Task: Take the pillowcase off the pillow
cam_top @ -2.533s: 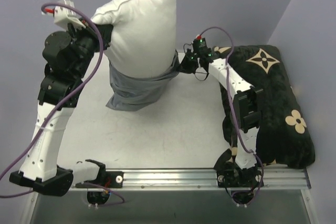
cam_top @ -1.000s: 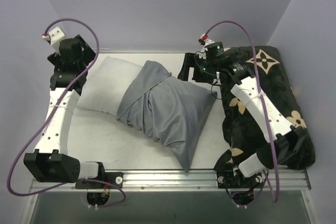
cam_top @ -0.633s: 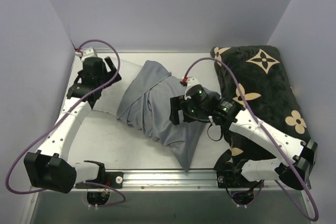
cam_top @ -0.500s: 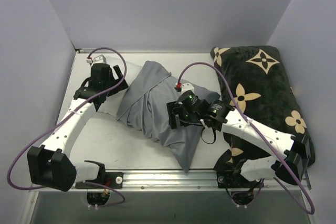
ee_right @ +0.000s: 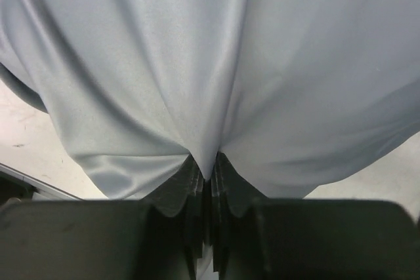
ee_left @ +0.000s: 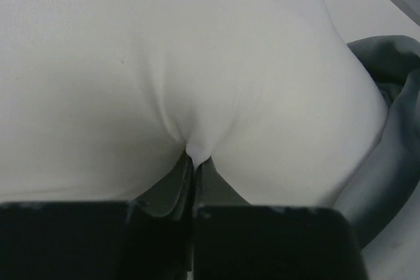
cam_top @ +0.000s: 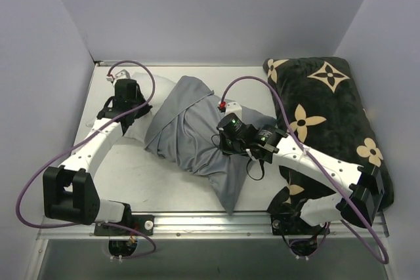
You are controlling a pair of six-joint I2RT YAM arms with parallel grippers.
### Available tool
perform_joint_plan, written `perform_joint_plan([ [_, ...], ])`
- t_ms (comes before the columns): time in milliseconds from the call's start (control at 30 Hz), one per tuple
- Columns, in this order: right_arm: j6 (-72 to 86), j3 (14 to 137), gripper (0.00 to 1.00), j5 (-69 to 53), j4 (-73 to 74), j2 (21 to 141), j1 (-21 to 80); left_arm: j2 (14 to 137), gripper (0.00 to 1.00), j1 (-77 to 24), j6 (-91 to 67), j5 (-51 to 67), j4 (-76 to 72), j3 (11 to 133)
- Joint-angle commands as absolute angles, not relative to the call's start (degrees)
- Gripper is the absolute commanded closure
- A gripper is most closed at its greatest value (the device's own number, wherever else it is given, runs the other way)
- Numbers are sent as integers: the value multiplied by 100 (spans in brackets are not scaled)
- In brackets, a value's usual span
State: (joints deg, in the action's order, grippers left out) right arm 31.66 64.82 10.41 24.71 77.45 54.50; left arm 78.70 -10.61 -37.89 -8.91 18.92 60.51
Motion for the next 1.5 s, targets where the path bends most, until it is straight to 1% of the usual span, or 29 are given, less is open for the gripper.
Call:
perform_joint_plan([
  [0, 3252, 6504, 99, 1441, 2663, 7401, 5432, 8199, 100, -809, -3999, -1160, 1705, 6196],
  [133, 3252, 6416, 100, 1608, 2899, 7068, 5344, 8288, 100, -502, -4061, -1520, 1766, 6468],
  [333, 3269, 6153, 100, 1688, 3164, 6418, 5160, 8507, 100, -71, -3947, -1643, 1995, 7091],
  [433, 3278, 5968, 99, 1539, 3199, 6092, 5028, 8595, 100, -26, -3903, -1679, 1995, 7163],
  [533, 3313, 5845, 100, 1520, 3278, 5820, 4922, 8666, 100, -35, -3894, -1723, 2004, 7154],
  [567, 3331, 5827, 100, 1521, 3313, 5723, 4809, 8675, 100, 165, -3902, -1723, 2004, 7128],
  [667, 3340, 5871, 100, 1433, 3480, 5345, 4493, 8727, 100, 324, -3894, -1705, 1986, 7128],
  [733, 3331, 5993, 100, 1476, 3708, 5029, 4404, 8806, 100, 421, -3824, -1635, 2021, 7189],
  [867, 3287, 6616, 100, 1661, 4130, 4545, 4386, 8938, 100, 650, -3709, -1547, 2091, 7347],
  [1033, 3182, 7382, 100, 1468, 4359, 4106, 4403, 9088, 100, 694, -3691, -1608, 2153, 7436],
  [1200, 2989, 8154, 100, 1020, 4359, 4008, 4395, 9289, 100, 694, -3709, -1661, 2180, 7523],
  [1233, 2971, 8243, 100, 828, 4359, 4008, 4395, 9325, 100, 694, -3709, -1661, 2188, 7584],
  [1467, 2918, 8657, 100, 581, 4359, 3911, 4403, 9650, 100, 773, -3744, -1679, 2320, 8023],
])
